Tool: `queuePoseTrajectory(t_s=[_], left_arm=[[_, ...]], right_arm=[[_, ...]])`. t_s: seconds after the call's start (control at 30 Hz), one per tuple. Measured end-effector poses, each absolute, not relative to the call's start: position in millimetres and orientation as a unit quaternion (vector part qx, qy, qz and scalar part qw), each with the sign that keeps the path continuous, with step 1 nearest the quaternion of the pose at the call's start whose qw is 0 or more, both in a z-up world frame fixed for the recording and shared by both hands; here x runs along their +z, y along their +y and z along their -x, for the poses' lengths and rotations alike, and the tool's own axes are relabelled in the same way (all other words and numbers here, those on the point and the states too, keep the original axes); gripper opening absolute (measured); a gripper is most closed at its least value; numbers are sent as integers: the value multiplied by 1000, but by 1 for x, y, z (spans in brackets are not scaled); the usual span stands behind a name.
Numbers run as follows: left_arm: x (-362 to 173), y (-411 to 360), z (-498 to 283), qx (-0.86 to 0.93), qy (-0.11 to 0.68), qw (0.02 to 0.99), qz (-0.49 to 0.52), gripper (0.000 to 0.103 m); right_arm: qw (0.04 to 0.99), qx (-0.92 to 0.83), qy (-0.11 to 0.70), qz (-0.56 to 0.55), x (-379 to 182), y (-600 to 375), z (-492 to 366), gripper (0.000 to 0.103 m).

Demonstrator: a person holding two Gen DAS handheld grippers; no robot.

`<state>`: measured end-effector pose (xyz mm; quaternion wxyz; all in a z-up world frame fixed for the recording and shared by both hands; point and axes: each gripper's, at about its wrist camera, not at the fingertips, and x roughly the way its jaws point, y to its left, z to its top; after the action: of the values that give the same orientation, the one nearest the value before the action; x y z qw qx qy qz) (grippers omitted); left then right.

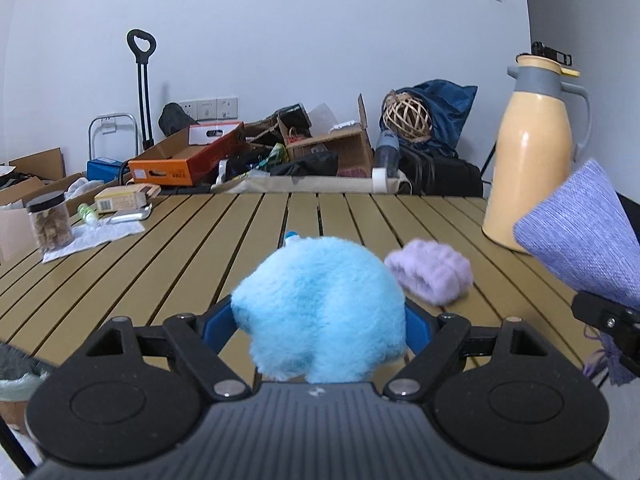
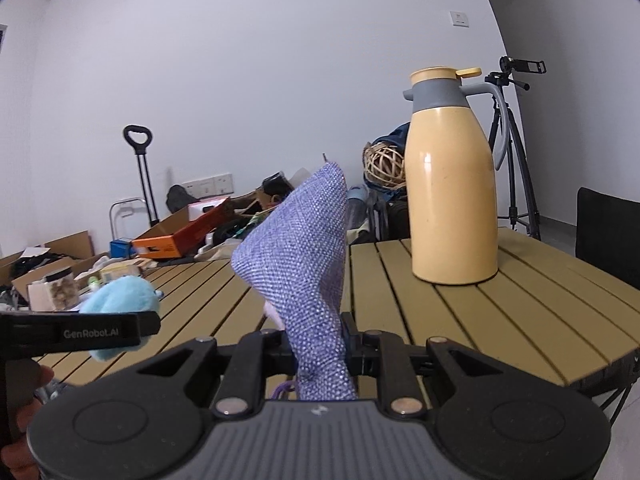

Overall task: Collect trash
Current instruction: 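Carry the purple pouch and light-blue plush down over the black bin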

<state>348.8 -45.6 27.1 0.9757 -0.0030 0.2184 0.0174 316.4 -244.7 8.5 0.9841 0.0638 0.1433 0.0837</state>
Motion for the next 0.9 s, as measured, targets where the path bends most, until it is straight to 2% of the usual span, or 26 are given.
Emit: queuePoseTrajectory(t_s=[0.57,0.9], left_arm=[[1,-22,-246,24,277,960,-17,84],[-38,-9,-219,20,347,938,-16,84]], right_arm=[[971,109,208,-49,-34,-227,-234,18],[959,113,259,-33,-61,-221,-207,18]])
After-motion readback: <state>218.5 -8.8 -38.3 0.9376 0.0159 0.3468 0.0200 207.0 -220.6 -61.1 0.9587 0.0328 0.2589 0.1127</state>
